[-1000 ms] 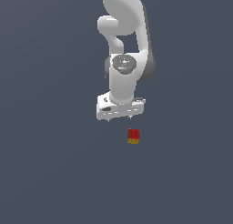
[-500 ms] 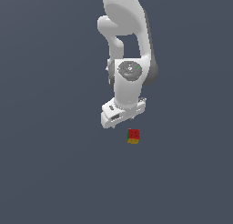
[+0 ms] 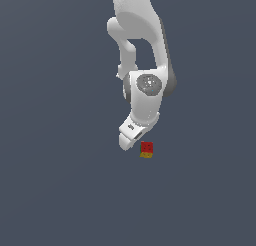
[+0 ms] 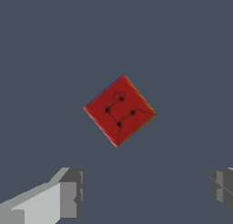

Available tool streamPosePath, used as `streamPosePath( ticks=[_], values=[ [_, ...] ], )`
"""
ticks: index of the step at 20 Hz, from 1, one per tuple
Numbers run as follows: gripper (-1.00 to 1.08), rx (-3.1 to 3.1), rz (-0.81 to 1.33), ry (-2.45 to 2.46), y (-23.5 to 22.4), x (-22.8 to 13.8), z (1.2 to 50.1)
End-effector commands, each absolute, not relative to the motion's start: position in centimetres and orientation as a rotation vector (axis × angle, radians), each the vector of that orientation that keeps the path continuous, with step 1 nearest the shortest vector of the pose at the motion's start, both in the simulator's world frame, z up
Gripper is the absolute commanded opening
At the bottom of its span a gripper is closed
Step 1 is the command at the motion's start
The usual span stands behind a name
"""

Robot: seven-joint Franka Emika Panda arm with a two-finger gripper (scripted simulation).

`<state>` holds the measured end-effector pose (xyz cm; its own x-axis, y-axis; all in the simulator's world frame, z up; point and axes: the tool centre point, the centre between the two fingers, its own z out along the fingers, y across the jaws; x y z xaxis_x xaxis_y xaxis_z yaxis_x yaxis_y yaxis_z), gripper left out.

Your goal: Pick up the object and move it to a goal position.

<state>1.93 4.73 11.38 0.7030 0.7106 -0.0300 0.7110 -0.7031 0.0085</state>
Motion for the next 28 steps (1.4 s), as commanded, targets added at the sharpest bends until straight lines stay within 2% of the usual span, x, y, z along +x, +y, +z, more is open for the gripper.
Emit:
streamPosePath(
  ticks=[1,15,28],
  values=[
    [1.00,2.833,-0.036,1.316,5.2,2.2,11.0],
    [1.00,2.515,-0.015,1.874,7.7,3.2,9.1],
    [1.00,2.351,0.000,2.083,8.7,3.7,8.4]
  ],
)
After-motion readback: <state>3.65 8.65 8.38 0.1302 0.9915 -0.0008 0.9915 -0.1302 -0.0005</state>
